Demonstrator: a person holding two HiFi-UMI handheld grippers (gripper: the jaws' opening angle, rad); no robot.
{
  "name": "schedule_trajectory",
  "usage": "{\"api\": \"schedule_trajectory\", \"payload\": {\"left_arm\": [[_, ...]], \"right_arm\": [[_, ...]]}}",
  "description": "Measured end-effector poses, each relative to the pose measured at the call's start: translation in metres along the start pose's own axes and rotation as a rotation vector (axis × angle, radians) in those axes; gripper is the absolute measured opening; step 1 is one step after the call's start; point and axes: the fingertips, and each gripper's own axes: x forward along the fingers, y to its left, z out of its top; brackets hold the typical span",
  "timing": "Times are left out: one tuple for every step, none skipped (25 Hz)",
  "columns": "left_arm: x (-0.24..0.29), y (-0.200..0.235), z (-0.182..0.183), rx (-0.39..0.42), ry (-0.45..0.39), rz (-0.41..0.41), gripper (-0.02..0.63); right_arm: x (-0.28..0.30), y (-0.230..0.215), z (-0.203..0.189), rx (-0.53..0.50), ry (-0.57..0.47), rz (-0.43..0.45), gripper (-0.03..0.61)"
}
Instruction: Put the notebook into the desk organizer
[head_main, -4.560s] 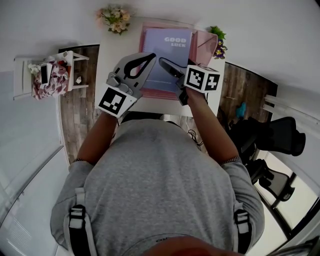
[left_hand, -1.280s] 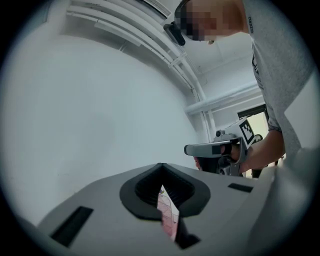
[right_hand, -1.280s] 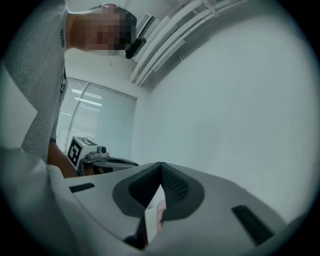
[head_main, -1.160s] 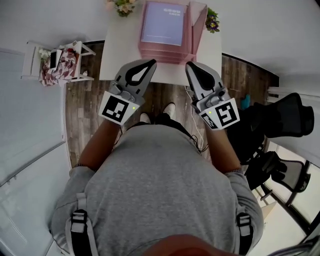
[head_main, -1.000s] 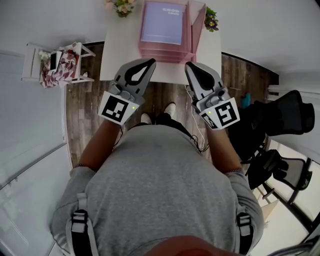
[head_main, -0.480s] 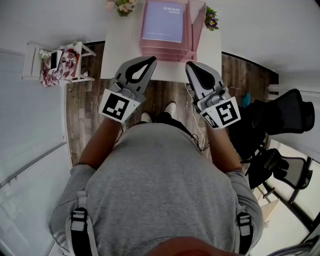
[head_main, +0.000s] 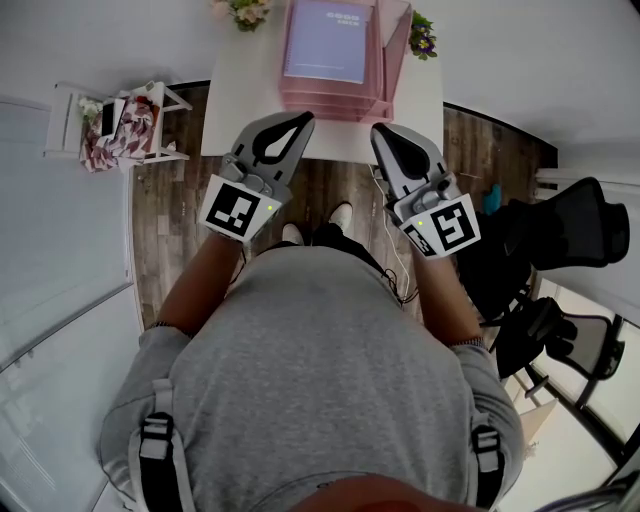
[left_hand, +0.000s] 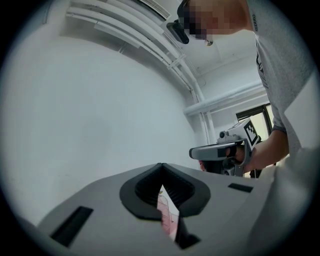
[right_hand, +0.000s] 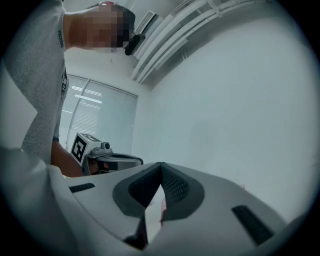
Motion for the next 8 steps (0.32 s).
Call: {"api": "schedule_trajectory", "payload": {"left_arm": [[0.0, -0.001, 0.0, 0.0, 0.0, -0.004, 0.018], [-0.0006, -0.0012, 0.0005, -0.001, -0.001, -0.006, 0.018], [-0.0017, -0.0007, 0.0011, -0.003, -0.002, -0.005, 0.018], [-0.0031, 0.0005, 0.0016, -0.006, -0.003, 0.0, 0.018], [-0.0043, 0.0018, 0.0018, -0.007, -0.002, 0.005, 0.018], [-0.0052, 0.0029, 0.0019, -0.006, 0.0, 0.011, 0.018], [-0.0058, 0.0039, 0.002, -0.004, 0.001, 0.015, 0.018], [-0.0063, 0.0048, 0.002, -0.002, 0.002, 0.019, 0.018]], "right_arm": [[-0.0013, -0.0001, -0.0004, 0.001, 0.001, -0.001, 0.008], [-0.0018, 0.0, -0.0007, 0.002, 0.002, -0.003, 0.008], [-0.0015, 0.0003, -0.0007, 0.002, 0.002, -0.004, 0.008], [-0.0007, 0.0008, -0.0004, 0.003, 0.002, -0.004, 0.007], [0.0004, 0.0012, 0.0002, 0.003, -0.001, -0.003, 0.008], [0.0014, 0.0015, 0.0008, 0.003, -0.003, -0.002, 0.007], [0.0023, 0.0015, 0.0014, 0.003, -0.005, -0.002, 0.008], [0.0031, 0.0016, 0.002, 0.003, -0.007, -0.001, 0.006]]}}
